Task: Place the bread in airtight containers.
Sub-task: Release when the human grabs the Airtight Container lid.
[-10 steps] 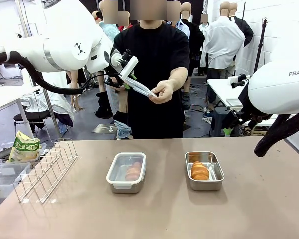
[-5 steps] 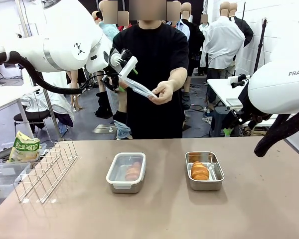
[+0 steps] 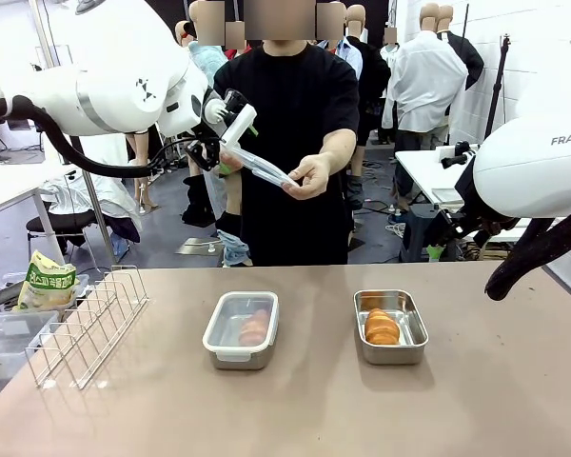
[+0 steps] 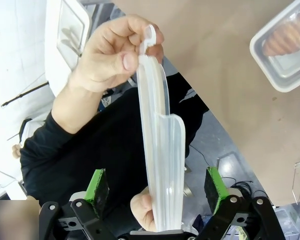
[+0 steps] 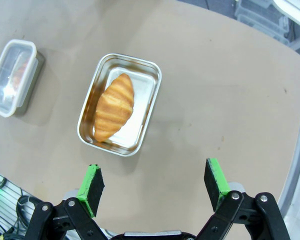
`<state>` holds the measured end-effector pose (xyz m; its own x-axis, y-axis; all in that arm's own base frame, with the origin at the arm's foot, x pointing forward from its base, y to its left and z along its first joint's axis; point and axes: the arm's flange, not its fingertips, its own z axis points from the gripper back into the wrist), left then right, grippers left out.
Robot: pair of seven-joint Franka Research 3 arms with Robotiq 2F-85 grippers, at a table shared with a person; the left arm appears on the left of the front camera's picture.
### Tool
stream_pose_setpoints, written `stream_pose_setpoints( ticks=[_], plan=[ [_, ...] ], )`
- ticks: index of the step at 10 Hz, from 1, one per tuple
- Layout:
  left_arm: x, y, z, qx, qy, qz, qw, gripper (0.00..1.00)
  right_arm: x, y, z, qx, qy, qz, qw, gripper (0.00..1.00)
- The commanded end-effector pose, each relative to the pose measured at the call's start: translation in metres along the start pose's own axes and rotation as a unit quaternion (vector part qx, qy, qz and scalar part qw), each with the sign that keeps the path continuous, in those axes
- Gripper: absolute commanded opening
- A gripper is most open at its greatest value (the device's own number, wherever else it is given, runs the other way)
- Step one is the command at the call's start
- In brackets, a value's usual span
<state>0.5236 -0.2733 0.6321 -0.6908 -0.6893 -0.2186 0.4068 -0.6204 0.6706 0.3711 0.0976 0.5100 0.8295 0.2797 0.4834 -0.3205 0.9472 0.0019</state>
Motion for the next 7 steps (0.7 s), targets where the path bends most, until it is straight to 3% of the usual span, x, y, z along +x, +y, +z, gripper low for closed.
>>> stream_pose_setpoints(
  ticks=[1,7],
  plan=[
    [-0.0041,-0.0026,-0.0005,-0.003,0.004,0.007,1.0,1.0,-0.0005,-0.0006,0.0003,0.001,0.001,0.0,1.0,1.0],
    [-0.0041,-0.0026,-0.0005,-0.003,0.004,0.007,1.0,1.0,-0.0005,-0.0006,0.0003,0.001,0.001,0.0,1.0,1.0]
  ],
)
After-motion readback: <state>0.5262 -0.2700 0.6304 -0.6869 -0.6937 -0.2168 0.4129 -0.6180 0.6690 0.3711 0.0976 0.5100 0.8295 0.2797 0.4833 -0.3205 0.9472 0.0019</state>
